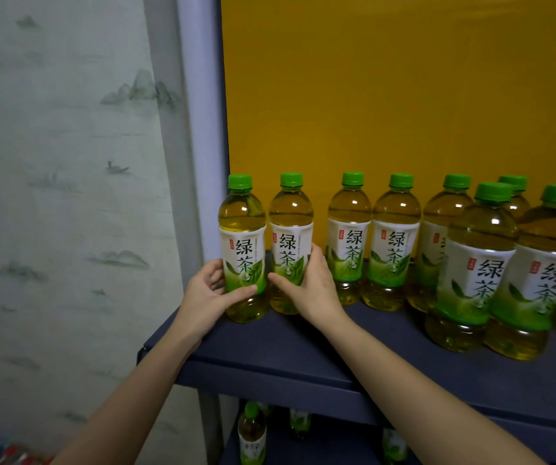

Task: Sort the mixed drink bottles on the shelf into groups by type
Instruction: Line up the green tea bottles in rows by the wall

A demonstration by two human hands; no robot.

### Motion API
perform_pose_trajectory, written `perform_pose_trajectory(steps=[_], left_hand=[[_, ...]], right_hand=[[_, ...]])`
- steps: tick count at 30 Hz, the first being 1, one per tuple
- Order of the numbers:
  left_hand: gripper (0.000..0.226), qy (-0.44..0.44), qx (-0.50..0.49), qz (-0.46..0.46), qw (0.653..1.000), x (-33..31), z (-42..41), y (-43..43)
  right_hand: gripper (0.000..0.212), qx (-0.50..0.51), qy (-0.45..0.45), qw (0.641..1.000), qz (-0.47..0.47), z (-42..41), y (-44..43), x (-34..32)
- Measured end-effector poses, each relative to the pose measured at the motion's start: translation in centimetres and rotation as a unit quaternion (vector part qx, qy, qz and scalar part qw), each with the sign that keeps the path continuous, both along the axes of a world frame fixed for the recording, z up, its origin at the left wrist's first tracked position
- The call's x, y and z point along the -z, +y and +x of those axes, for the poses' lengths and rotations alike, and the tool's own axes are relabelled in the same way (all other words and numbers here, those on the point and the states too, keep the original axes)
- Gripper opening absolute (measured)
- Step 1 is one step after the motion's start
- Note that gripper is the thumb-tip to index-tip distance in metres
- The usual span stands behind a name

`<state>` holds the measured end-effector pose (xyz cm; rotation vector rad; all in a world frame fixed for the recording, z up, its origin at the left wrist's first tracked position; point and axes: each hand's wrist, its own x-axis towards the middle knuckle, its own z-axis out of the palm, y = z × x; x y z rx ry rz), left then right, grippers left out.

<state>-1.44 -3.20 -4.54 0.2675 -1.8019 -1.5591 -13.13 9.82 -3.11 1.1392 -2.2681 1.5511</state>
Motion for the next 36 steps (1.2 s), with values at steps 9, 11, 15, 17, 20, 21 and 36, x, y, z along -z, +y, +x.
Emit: perform_pose_trajectory(steps=[9, 11, 15, 17, 20, 21, 36], left_hand=[[0.058, -0.041, 0.108, -0.039, 0.993, -0.8, -0.5, 3.2], [0.054, -0.042, 0.117, -0.051, 0.991, -0.9, -1.3, 4.4], [0.056, -0.05, 0.135, -0.061, 0.988, -0.9, -2.9, 6.6], [0.06, -0.048, 0.139, -0.059, 0.987, -0.8, -3.8, 7.5], [0.058, -0.05, 0.135, -0.071, 0.987, -0.7, -4.8, 8.4], [0.057, -0.051, 0.133, -0.076, 0.987, -0.7, -5.1, 8.6], [0.05, -0.053, 0.133, -0.072, 0.987, -1.0, -5.3, 9.4]], right_hand=[[0.066, -0.025, -0.028, 0.999, -0.02, 0.1, 7.3, -0.2], [0.067, -0.017, -0.027, 0.999, -0.024, -0.2, 8.9, -0.2], [0.067, -0.003, -0.03, 0.999, -0.027, -0.8, 11.8, 0.1], [0.067, 0.007, -0.032, 0.999, -0.031, -1.1, 12.8, 0.2], [0.066, 0.022, -0.034, 0.998, -0.045, -1.5, 13.9, 0.5], [0.065, 0.023, -0.036, 0.998, -0.048, -1.6, 14.1, 0.6], [0.063, 0.034, -0.026, 0.998, -0.049, -1.4, 14.1, 1.1]])
